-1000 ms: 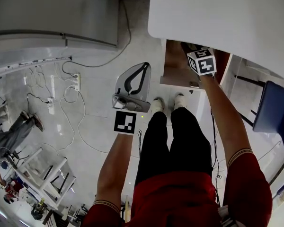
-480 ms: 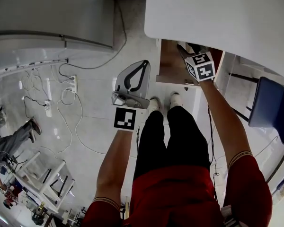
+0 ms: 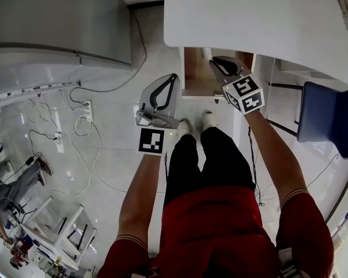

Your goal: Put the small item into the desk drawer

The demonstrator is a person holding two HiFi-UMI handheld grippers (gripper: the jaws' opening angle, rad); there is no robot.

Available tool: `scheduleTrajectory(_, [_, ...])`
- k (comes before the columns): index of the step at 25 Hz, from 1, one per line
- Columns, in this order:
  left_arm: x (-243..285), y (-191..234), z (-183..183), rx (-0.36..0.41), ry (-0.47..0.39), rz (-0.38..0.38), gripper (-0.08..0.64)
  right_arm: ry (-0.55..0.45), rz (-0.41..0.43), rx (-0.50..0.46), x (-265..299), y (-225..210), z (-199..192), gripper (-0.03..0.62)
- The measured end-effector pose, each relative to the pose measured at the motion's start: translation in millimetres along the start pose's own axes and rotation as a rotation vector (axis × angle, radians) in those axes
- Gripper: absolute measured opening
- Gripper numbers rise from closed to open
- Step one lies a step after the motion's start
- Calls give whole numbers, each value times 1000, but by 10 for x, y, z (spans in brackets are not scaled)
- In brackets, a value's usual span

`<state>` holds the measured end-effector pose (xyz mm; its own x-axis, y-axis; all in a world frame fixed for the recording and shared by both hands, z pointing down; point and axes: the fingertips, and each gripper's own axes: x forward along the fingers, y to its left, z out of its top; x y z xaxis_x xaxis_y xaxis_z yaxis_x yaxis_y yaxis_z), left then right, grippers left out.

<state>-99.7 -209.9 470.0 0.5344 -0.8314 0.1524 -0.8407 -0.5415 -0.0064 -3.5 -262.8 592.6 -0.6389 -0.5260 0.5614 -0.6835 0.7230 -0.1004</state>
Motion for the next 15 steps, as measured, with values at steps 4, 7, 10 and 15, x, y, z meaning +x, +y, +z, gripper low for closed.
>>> scheduleTrajectory(4, [-66,-175,243,1,-17,-26,6,-82,17,-3,-483,235,347,12])
scheduleTrajectory(7, [-151,-302,417,-9,-21,-43,6,-154,27,1,-844,416,612,12])
scheduleTrajectory(10, [-218,-406,640,-26,-41,-49,6,-223,33,10,-1168,540,870,11])
scheduleTrajectory(15, [-392,-622,1076,-44,-85,-64,6,-317,38,36,-1698,744,1198,11])
